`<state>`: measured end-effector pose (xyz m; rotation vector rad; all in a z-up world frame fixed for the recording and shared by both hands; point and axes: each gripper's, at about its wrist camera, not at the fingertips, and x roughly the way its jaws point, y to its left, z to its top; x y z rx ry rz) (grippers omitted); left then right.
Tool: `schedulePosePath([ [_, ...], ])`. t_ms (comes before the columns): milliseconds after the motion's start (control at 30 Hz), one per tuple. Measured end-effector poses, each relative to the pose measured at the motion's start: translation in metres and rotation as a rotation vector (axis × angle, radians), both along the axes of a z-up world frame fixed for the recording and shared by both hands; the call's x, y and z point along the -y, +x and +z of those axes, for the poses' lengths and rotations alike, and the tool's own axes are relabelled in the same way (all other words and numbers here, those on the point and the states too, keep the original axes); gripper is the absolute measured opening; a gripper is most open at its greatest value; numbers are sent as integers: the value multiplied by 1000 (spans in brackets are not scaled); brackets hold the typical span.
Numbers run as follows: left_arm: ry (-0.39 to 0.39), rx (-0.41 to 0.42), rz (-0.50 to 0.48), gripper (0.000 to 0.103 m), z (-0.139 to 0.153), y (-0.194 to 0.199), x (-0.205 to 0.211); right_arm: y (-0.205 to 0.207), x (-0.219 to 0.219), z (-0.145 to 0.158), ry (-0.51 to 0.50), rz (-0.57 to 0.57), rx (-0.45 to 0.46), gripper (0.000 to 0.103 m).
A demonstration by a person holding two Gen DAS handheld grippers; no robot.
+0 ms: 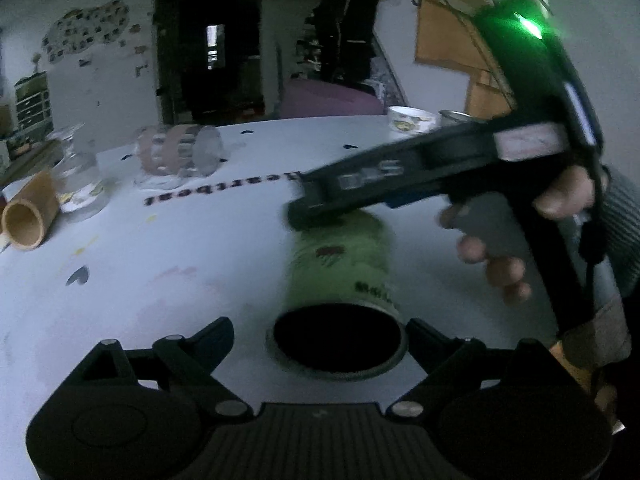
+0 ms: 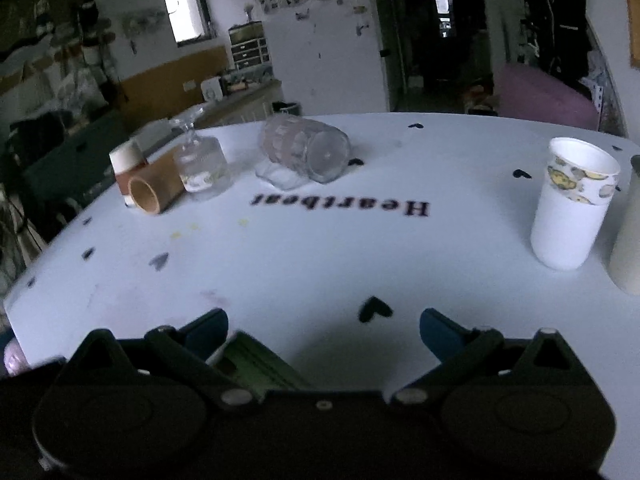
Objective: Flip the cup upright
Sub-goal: 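Grasp the green tin can with the right gripper while the left gripper releases it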
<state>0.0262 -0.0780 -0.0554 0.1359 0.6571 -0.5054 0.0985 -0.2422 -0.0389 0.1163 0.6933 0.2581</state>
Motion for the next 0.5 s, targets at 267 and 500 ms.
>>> schedulePosePath([
  [267, -89, -16, 114, 93, -1, 8, -36, -28, 40, -2, 17, -110, -10, 103],
  [500, -199, -34, 215, 93, -1, 19, -53, -53, 55, -8, 78, -135, -47, 103],
])
